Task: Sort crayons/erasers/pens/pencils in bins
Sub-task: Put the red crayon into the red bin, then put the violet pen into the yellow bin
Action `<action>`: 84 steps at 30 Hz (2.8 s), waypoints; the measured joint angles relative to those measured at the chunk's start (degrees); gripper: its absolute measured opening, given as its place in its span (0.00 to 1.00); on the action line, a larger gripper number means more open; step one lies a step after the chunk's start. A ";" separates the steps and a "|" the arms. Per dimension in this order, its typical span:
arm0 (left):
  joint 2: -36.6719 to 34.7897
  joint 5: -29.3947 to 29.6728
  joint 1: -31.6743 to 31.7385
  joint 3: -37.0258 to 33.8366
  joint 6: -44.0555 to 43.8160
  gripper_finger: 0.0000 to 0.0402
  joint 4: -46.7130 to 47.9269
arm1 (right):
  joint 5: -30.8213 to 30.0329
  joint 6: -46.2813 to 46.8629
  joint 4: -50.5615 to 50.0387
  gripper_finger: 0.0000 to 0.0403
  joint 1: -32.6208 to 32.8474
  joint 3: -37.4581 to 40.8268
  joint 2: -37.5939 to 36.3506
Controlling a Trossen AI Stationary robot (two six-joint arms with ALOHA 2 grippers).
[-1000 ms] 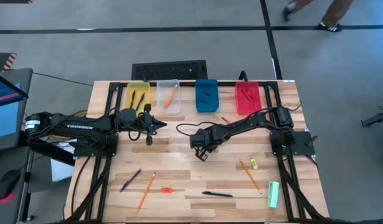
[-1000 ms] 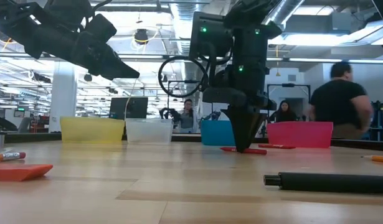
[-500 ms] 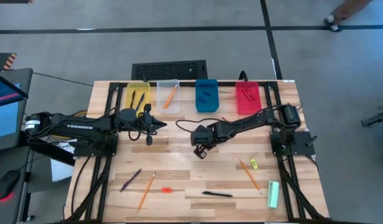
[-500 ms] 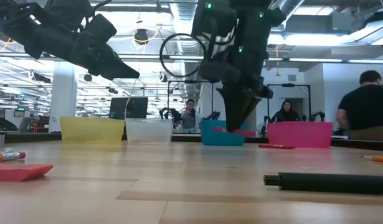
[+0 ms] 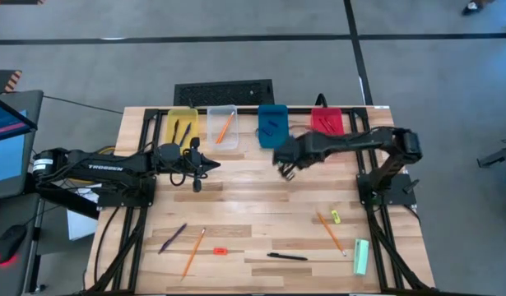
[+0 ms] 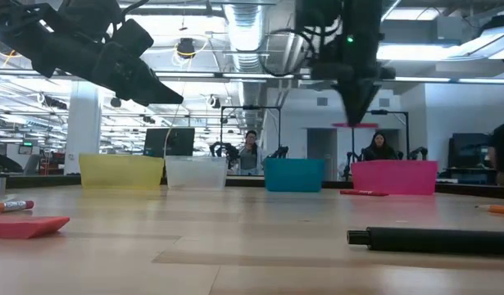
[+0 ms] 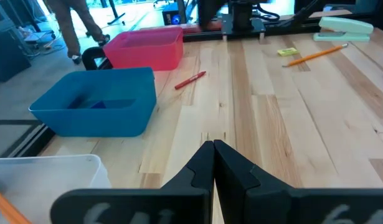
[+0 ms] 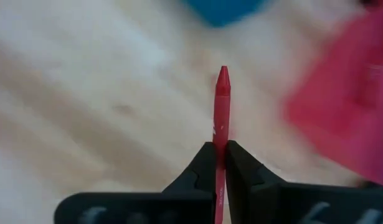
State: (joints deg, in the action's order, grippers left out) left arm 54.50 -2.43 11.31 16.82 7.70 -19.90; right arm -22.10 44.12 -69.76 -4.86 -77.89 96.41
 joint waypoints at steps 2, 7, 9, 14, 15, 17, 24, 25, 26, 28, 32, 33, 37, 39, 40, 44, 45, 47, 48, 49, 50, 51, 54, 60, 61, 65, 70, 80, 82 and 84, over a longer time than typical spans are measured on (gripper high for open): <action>0.00 0.01 0.00 0.00 0.00 0.00 0.00 | -2.46 -0.30 -3.25 0.06 -3.29 0.00 -1.26; 0.00 0.02 0.00 0.00 0.00 0.00 0.00 | -5.99 -6.14 -4.59 0.05 -13.05 0.00 -2.44; 0.00 0.02 0.00 0.00 0.00 0.00 -0.01 | -6.36 -9.27 -3.83 0.05 -17.09 0.21 -2.43; 0.00 0.02 -0.12 0.00 -0.83 0.00 0.08 | -5.19 -16.15 2.94 0.05 -26.01 5.80 -3.23; 0.00 0.04 -0.20 0.00 -0.88 0.00 0.23 | -4.79 -17.20 4.62 0.05 -27.54 7.51 -3.71; 0.00 0.02 -0.52 0.02 -0.88 0.00 0.90 | -2.75 -19.56 9.52 0.05 -30.69 11.53 -4.61; -0.02 0.15 -0.81 0.02 -0.98 0.00 1.11 | 5.00 -25.50 24.97 0.05 -40.38 21.46 -5.16; -0.02 0.17 -0.81 0.02 -0.98 0.00 0.99 | 5.54 -26.01 25.95 0.05 -41.32 22.07 -4.68; -0.02 0.19 -0.79 0.02 -0.98 0.00 0.85 | 5.77 -26.40 26.50 0.05 -42.06 22.34 -4.17; -0.02 0.22 -0.81 0.02 -0.96 0.00 0.37 | 5.88 -27.19 27.52 0.05 -43.13 22.70 -3.37; -0.02 0.20 -0.79 0.04 -0.47 0.00 -1.08 | 7.31 -27.99 28.61 0.06 -44.06 22.99 -2.01; -0.02 0.22 -0.79 0.04 -0.12 0.00 -1.27 | 7.42 -28.40 28.92 0.06 -44.05 22.99 -1.90; -0.02 0.22 -0.79 0.04 0.23 0.00 -2.20 | 7.41 -29.16 30.32 0.06 -43.95 22.97 -1.55; -0.02 0.12 -0.79 0.04 0.42 0.00 -2.13 | 7.42 -28.18 30.67 0.07 -43.93 22.95 -1.56; -0.02 0.06 -0.79 0.04 0.39 0.00 -2.12 | 7.42 -27.91 30.65 0.08 -43.93 22.95 -1.56; -0.02 0.03 -0.79 0.04 0.03 0.00 -2.03 | 7.41 -27.82 30.54 0.16 -44.04 22.95 -1.56; -0.02 0.02 -0.79 0.04 -0.30 0.00 -1.96 | 7.40 -27.81 30.54 0.19 -44.04 22.95 -1.56; -0.02 -0.18 -0.79 0.04 -1.08 0.00 -1.38 | 7.40 -27.71 30.55 0.24 -44.04 22.95 -1.56; -0.02 -0.18 -0.79 0.04 -1.58 0.00 -1.11 | 7.40 -27.82 30.53 0.27 -44.03 22.95 -1.56; -0.02 -0.18 -0.79 0.04 -1.97 0.00 -0.75 | 7.39 -27.99 30.52 0.29 -43.99 22.95 -1.56; -0.02 -0.16 -0.79 0.04 -2.11 0.00 -0.32 | 7.33 -28.23 30.52 0.30 -43.91 22.95 -1.57; -0.02 -0.13 -0.79 0.04 -2.18 0.00 0.07 | 7.14 -28.68 30.54 0.30 -43.79 22.95 -1.74; -0.02 -0.13 -0.79 0.04 -2.66 0.00 0.21 | 5.94 -30.29 31.00 0.27 -42.52 22.95 -3.34; -0.02 -0.08 -0.79 0.04 -3.07 0.00 2.63 | 3.44 -33.05 39.29 0.04 -36.54 25.34 -9.99; -0.02 0.02 -0.79 0.04 -3.38 0.00 2.98 | 3.45 -33.14 42.08 0.02 -35.32 26.75 -11.50; -0.02 0.11 -0.79 0.04 -4.59 0.00 3.98 | 3.57 -32.16 54.16 0.03 -29.83 33.70 -18.06; -0.02 0.07 -0.79 0.05 -6.02 0.00 6.92 | 2.87 -30.10 67.73 0.01 -20.38 41.37 -24.00; -0.02 2.30 -4.53 0.55 -13.04 0.00 15.30 | -5.82 -33.68 91.38 0.01 -0.61 47.32 -22.60; -0.02 3.30 -6.33 2.13 -14.90 0.00 20.20 | -7.09 -33.66 93.06 0.01 2.45 47.32 -21.47; -0.02 5.44 -8.60 3.89 -16.79 0.00 26.73 | -8.76 -33.66 95.31 0.01 5.40 47.32 -20.46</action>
State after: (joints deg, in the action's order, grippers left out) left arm 54.48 3.01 2.72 20.71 -9.09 6.84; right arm -30.85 10.46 25.55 0.53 -30.57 75.95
